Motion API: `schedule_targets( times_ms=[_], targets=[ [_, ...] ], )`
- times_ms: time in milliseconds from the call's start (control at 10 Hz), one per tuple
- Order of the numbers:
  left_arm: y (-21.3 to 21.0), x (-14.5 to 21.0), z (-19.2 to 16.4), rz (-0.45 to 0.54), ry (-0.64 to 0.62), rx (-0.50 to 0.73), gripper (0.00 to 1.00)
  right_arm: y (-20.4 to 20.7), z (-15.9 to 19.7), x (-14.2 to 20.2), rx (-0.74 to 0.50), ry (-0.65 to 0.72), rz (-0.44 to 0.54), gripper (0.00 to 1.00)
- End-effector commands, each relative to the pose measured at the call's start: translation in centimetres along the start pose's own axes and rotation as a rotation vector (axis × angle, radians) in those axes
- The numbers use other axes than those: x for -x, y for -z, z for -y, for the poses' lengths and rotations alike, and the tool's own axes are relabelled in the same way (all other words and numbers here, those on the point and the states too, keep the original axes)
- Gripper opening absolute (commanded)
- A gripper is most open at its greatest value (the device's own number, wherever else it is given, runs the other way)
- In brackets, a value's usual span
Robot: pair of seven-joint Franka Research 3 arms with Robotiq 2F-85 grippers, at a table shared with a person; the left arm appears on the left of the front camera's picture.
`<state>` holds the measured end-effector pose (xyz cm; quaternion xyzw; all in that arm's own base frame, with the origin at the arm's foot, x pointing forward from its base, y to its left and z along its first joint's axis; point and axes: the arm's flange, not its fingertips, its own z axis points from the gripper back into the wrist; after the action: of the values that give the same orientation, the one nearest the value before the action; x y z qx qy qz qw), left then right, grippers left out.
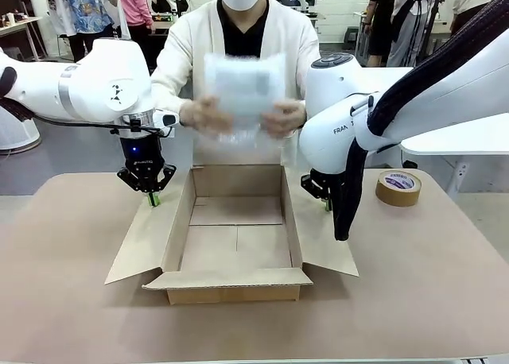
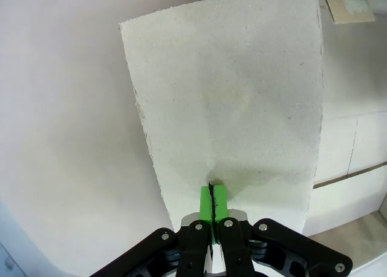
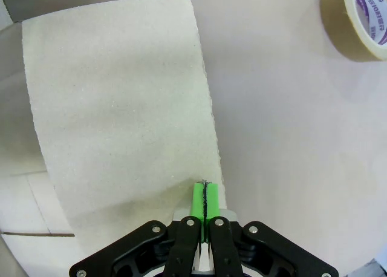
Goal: Wrap the clocks to prevent damage.
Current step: Once the human has placed the objects inside and stepped back, release both hands from the side flaps of the Package Box.
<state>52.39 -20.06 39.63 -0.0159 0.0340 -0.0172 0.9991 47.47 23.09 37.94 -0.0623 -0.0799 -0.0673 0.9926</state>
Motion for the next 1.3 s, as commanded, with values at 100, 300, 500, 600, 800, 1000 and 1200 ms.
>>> schedule_targets(
  times_ms=[100, 300, 500, 600, 800, 1000, 1200],
  targets=[
    [0.18, 0.07, -0.06, -0.001, 0.004, -0.008, 0.01, 0.04, 0.05, 0.2, 0.004, -0.001, 0.003, 0.01],
    [0.18, 0.07, -0.06, -0.001, 0.004, -0.008, 0.01, 0.04, 0.05, 0.2, 0.004, -0.001, 0.003, 0.01],
    [0.18, 0.07, -0.06, -0.001, 0.004, -0.008, 0.01, 0.04, 0.05, 0.2, 0.004, -0.001, 0.003, 0.01],
    [0.18, 0.07, -0.06, -0.001, 0.004, -0.008, 0.01, 0.04, 0.05, 0.2, 0.004, -0.001, 0.003, 0.01],
    [0.18, 0.07, -0.06, -0.001, 0.004, -0.008, 0.01, 0.04, 0.05, 0.2, 0.004, -0.001, 0.003, 0.01],
    [0.18, 0.07, -0.06, -0.001, 0.004, -0.008, 0.01, 0.04, 0.05, 0.2, 0.004, -0.001, 0.003, 0.01],
    [0.18, 0.07, -0.06, -0.001, 0.004, -0.008, 0.01, 0.04, 0.05, 0.2, 0.004, -0.001, 0.003, 0.01]
  ],
)
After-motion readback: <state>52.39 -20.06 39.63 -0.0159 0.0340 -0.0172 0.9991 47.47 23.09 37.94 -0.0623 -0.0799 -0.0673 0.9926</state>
